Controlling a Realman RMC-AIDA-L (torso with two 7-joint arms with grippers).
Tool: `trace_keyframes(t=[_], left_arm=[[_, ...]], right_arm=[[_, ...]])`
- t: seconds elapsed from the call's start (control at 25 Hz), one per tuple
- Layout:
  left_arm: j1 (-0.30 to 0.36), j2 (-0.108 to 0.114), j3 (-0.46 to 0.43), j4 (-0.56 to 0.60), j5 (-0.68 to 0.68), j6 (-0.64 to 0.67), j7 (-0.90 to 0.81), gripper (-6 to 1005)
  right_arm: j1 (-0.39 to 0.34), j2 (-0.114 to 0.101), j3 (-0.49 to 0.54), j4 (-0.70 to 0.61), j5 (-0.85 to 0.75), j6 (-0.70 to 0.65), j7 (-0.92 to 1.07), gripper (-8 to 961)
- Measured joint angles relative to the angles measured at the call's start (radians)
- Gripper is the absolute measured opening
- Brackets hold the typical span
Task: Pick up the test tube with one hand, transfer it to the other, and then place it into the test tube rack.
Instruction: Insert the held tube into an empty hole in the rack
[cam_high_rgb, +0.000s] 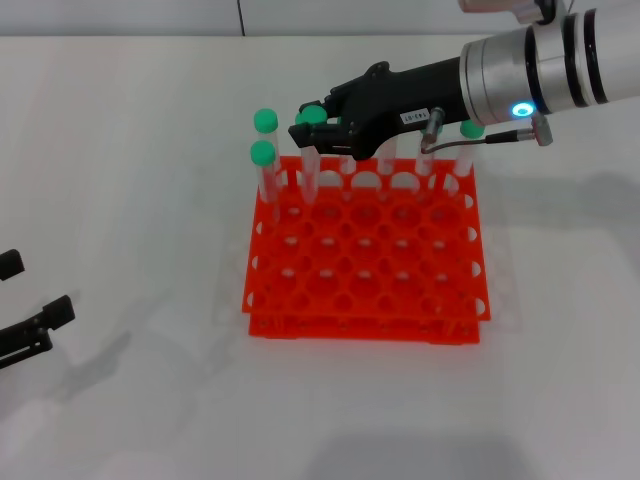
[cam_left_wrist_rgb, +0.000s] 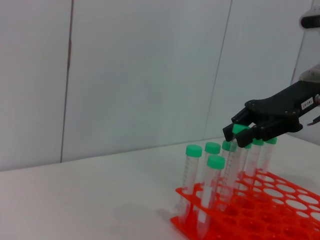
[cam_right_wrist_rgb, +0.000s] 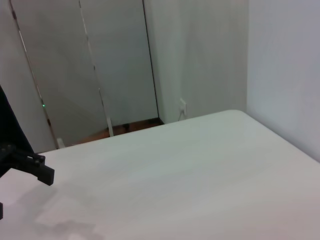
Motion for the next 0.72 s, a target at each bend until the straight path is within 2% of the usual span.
trace_keyframes(t=[0.72], left_arm=[[-0.009,0.0,0.0,-0.006,0.008,-0.002,0.001,893]], right_arm=[[0.025,0.006,-0.039,0.042,-0.023,0.036,0.025,308]])
